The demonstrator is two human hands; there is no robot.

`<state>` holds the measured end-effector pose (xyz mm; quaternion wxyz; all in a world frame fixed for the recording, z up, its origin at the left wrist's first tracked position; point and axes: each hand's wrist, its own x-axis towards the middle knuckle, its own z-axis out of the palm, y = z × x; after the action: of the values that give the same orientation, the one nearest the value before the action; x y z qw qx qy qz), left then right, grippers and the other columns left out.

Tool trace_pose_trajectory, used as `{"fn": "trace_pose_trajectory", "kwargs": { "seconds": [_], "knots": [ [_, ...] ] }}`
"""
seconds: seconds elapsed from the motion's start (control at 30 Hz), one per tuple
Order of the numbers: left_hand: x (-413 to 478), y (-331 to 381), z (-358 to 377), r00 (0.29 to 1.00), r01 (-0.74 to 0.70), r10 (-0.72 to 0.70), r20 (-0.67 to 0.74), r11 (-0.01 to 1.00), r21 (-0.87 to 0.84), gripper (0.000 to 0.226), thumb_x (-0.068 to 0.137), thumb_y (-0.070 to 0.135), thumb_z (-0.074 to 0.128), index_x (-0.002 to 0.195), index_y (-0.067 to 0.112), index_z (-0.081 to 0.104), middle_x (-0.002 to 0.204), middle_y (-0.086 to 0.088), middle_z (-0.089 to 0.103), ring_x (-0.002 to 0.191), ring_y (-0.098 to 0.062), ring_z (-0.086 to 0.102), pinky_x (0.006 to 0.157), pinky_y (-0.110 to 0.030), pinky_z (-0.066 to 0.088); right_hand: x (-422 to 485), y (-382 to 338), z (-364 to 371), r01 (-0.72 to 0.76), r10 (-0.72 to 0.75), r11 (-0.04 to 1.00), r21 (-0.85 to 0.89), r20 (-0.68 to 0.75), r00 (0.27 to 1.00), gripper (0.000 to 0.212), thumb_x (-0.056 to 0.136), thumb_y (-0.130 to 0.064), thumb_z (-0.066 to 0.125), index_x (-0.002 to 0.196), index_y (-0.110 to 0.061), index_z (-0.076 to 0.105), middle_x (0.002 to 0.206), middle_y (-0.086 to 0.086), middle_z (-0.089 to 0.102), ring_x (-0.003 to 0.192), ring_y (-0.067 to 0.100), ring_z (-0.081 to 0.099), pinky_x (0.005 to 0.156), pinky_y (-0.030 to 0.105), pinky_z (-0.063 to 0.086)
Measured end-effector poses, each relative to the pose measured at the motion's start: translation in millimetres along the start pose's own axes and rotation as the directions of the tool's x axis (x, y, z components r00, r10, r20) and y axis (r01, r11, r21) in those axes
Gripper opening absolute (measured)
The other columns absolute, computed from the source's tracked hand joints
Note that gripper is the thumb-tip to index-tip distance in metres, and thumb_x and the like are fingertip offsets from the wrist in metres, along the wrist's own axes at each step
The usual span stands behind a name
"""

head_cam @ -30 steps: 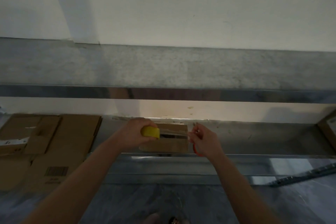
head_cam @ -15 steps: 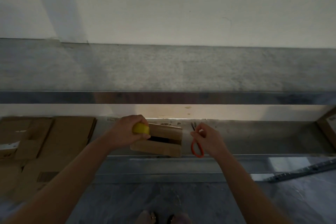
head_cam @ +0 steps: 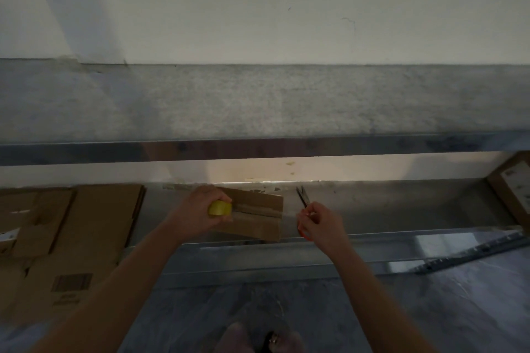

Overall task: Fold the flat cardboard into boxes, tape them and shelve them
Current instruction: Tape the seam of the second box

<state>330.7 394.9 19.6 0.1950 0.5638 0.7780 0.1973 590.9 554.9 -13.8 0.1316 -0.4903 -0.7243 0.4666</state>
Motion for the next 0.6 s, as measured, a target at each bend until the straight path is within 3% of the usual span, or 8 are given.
{"fn": "trace_pose_trajectory", "kwargs": {
  "seconds": [0.13, 0.4, 0.6],
  "knots": [
    [7, -7, 11, 0.999, 0.023, -0.024, -0.043, 1.0, -0.015, 0.042, 0.075, 0.052, 0.074, 0.111, 0.035, 0.061, 0.116, 0.013, 0.053, 0.108, -0.007, 0.043, 0.094, -0.03, 0.038, 7, 3, 4, -0.027, 0.027, 0.999, -0.025, -0.019, 0.999, 0.014, 0.091, -0.03, 0.067, 0.081, -0.025, 0.059, 0.072, -0.006, 0.069, 0.068, 0.004, 0.063, 0.055, 0.009, 0.042],
    [22, -9, 10, 0.998, -0.011, 0.011, -0.062, 1.0, -0.006, 0.037, 0.075, 0.047, 0.077, 0.107, 0.033, 0.065, 0.103, 0.015, 0.053, 0.098, -0.009, 0.05, 0.088, -0.033, 0.042, 19, 15, 28, -0.09, 0.092, 0.994, 0.062, -0.023, 0.995, 0.016, 0.091, -0.024, 0.069, 0.079, -0.023, 0.057, 0.071, -0.007, 0.066, 0.07, 0.01, 0.066, 0.058, 0.016, 0.046],
    [27, -11, 5, 0.998, -0.04, 0.038, -0.058, 0.999, -0.034, 0.036, 0.074, 0.045, 0.078, 0.105, 0.03, 0.066, 0.104, 0.016, 0.051, 0.099, -0.006, 0.047, 0.084, -0.024, 0.037, 20, 24, 51, -0.135, 0.151, 0.976, 0.173, -0.079, 0.985, 0.017, 0.093, -0.02, 0.065, 0.081, -0.026, 0.056, 0.077, -0.007, 0.068, 0.066, -0.005, 0.065, 0.058, 0.009, 0.046]
  ]
}}
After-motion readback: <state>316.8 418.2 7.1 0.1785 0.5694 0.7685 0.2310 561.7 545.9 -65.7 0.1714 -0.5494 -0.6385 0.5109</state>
